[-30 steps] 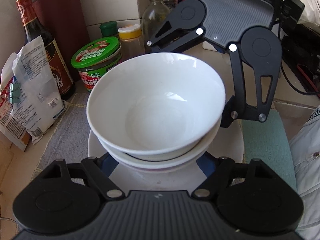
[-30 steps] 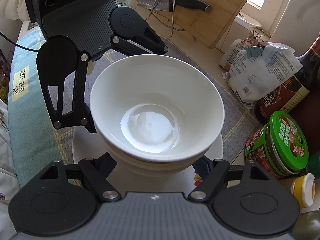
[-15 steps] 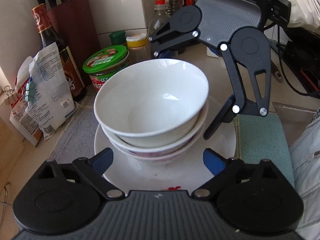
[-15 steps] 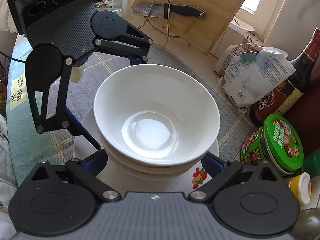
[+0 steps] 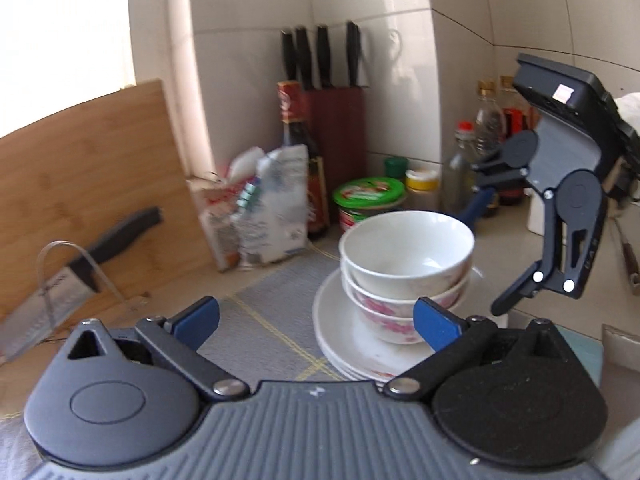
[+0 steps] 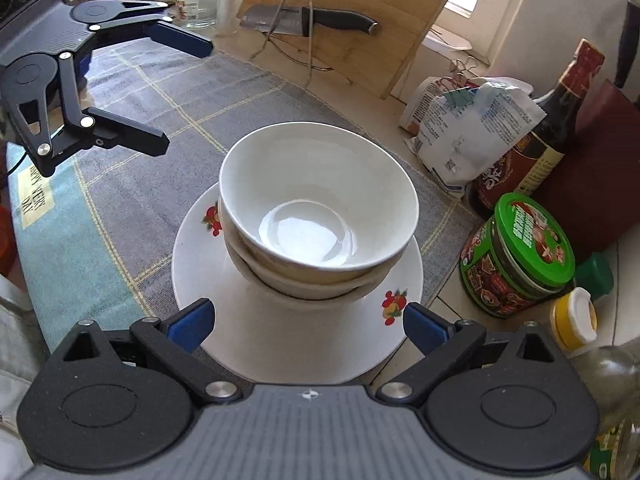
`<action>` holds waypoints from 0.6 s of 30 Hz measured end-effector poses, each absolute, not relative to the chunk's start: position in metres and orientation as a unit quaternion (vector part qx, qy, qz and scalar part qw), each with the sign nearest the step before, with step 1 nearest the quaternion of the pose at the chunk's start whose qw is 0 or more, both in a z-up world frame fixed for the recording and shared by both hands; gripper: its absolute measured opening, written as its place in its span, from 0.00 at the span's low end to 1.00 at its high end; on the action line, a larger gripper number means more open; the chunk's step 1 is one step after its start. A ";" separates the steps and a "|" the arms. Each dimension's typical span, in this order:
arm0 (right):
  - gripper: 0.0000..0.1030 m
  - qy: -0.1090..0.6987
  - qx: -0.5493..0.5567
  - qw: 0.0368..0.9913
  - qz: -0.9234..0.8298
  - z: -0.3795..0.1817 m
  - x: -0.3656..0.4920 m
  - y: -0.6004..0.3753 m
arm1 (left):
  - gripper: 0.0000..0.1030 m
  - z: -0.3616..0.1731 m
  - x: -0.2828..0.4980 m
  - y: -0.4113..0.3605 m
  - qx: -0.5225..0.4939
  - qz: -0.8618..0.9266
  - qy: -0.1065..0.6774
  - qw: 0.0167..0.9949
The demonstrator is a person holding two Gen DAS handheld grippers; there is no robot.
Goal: Organize plates and bowls
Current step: 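Open both grippers and withdraw them from the bowl stack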
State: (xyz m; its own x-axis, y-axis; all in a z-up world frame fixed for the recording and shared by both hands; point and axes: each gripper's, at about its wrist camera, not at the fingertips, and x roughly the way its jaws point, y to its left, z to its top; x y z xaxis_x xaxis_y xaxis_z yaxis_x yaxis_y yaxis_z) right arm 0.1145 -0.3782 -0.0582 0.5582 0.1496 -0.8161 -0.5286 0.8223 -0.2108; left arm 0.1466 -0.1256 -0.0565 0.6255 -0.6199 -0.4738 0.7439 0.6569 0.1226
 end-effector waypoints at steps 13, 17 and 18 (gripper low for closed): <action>1.00 0.418 -0.003 0.906 -0.069 -0.041 0.054 -0.312 | 0.99 -0.039 0.111 -0.075 0.077 -0.376 0.219 0.897; 1.00 0.397 0.060 0.903 -0.154 -0.037 0.022 -0.301 | 0.99 -0.033 0.114 -0.072 0.056 -0.331 0.307 0.891; 1.00 0.391 0.071 0.902 -0.167 -0.036 0.014 -0.298 | 0.99 -0.031 0.115 -0.069 0.042 -0.333 0.318 0.887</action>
State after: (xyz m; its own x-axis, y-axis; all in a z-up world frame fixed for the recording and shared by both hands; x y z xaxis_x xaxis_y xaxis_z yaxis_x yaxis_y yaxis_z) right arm 0.0142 -0.2979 -0.0355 0.6381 -0.2461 -0.7296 0.3573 0.9340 -0.0026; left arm 0.1148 -0.0691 -0.0315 0.5768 -0.5636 -0.5912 0.6167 0.7752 -0.1373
